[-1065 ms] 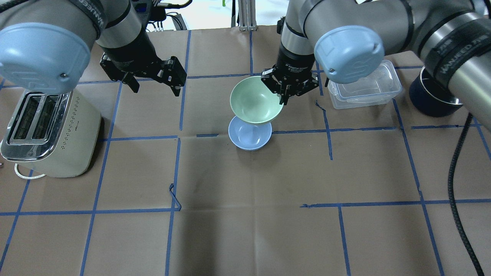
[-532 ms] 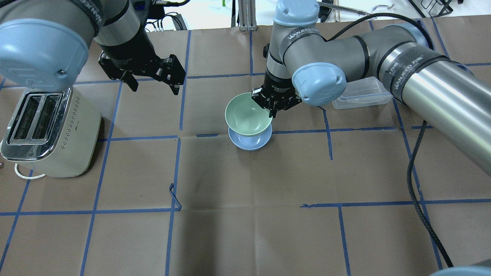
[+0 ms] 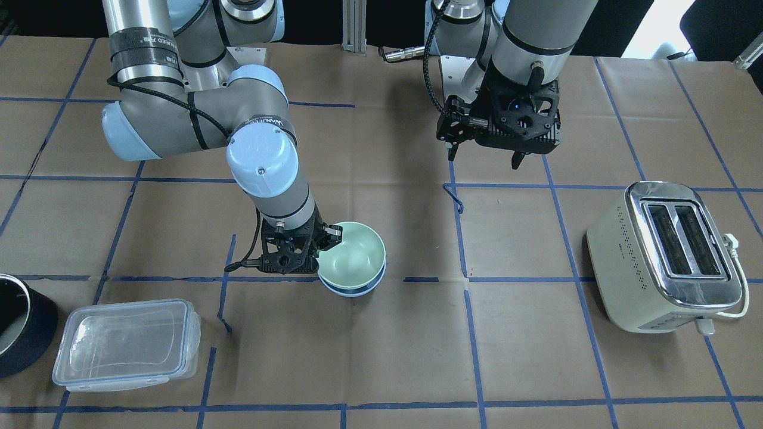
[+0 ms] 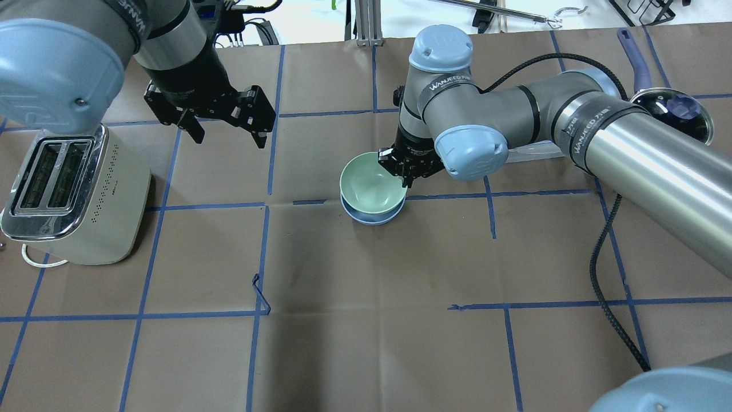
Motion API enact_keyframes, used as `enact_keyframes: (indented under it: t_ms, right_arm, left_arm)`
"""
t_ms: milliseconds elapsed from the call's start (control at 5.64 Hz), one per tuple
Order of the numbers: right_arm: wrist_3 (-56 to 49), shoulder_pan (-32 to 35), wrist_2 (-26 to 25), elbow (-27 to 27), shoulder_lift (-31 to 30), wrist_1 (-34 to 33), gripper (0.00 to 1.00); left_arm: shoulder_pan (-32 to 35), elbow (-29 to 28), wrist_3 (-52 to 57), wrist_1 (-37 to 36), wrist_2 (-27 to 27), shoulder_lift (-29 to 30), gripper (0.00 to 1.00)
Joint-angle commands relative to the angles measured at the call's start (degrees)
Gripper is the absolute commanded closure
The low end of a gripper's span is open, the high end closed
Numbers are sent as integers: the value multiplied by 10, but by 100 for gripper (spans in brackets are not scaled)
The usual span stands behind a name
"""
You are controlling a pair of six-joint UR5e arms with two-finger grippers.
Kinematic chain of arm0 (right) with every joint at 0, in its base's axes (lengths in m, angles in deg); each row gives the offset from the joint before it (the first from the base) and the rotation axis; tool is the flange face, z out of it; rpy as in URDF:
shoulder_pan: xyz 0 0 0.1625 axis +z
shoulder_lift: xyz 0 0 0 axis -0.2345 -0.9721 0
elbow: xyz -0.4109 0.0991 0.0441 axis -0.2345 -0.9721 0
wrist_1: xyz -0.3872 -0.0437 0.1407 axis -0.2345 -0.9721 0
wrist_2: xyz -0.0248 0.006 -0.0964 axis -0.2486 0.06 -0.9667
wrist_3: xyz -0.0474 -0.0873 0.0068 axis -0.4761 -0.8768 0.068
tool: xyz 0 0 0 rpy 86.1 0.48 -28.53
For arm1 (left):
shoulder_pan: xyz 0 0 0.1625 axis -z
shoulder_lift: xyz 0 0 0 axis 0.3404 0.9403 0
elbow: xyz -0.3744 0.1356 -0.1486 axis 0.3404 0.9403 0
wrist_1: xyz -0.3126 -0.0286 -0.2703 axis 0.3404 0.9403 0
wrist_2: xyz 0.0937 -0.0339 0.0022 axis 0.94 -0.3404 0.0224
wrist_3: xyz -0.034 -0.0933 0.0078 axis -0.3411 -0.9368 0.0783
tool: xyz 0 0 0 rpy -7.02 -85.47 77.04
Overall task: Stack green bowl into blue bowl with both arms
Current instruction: 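Open the right gripper and lift it away from the stacked bowls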
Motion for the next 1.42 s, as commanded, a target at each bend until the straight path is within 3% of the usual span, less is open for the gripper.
enact_keyframes:
  t_ms: [0,355,710,1242]
  right_arm:
    - [2,0,0,1,6,0,1]
    - [4,-7,-4,-31,-8,23,0]
    - [-4,-41,-11,-84,-91,195,0]
    - [-17,-76,-88,-79,-206,359,0]
  left_arm:
    - [0,0,0,4,5,-1,1]
    - [-1,0,0,4,6,-3,1]
    - [-1,1,-1,4,0,-3,1]
    - [-6,0,-17,2,-13,-5,2]
